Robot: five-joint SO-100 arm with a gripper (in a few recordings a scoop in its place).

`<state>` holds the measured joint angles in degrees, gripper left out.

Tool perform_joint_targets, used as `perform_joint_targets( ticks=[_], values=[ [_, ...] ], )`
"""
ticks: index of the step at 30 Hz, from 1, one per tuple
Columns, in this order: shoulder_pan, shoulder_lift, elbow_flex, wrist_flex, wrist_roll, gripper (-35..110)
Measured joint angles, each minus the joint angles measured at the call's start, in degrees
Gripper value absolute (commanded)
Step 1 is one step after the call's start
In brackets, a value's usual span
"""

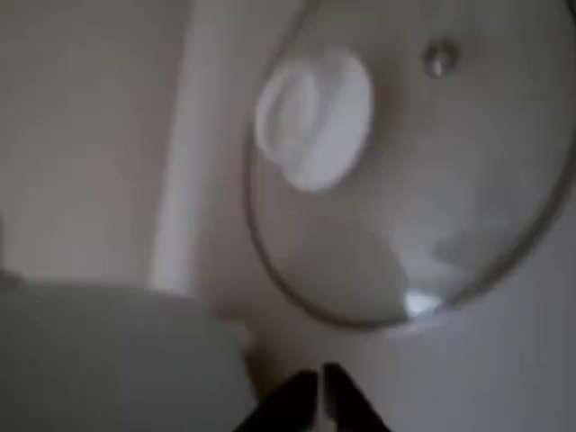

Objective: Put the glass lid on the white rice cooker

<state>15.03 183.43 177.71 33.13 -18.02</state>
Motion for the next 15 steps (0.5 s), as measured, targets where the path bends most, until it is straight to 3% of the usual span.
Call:
perform_joint_targets(
  ticks=[10,15],
  values=[
    [2.90,-34.28,0.18,-42.28,1.32,1],
    [5.27,-52.29,-4.39,-56.16,4.83,3]
  ],
)
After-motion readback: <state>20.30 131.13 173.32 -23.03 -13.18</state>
